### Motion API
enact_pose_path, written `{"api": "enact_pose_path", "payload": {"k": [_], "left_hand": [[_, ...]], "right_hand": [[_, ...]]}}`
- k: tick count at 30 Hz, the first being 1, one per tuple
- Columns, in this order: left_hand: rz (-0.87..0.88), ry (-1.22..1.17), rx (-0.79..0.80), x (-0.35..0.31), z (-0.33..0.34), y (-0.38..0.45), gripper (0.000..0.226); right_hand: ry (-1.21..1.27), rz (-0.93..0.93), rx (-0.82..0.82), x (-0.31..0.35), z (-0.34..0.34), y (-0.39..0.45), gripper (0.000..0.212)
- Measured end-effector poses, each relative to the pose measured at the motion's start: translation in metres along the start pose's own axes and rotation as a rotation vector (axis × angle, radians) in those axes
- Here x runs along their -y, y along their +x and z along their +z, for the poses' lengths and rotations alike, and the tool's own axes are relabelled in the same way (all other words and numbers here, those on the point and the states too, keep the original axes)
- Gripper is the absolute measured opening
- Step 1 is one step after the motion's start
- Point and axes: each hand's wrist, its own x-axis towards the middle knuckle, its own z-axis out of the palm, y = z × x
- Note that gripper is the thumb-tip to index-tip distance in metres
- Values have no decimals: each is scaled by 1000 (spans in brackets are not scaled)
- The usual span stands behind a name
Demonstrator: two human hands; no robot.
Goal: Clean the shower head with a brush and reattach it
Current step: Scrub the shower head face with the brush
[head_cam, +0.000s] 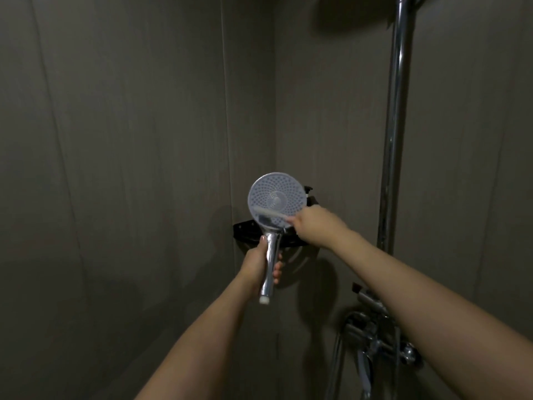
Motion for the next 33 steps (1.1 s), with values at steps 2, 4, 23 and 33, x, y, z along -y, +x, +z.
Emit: {"api": "enact_pose_path", "payload": {"k": [2, 4, 23, 33], "left_hand": [[10, 14, -6, -3, 0, -2, 60], [26, 35, -23, -5, -2, -3, 59], [56, 127, -44, -2, -7, -8, 59], [36, 40, -89, 15, -11, -10, 61]], "right_hand": [[18, 92, -16, -6, 2, 8, 34], [26, 174, -118, -9, -4, 10, 41], [32, 61, -187, 1, 4, 16, 43], [22, -41, -159, -26, 31, -16, 43]]}}
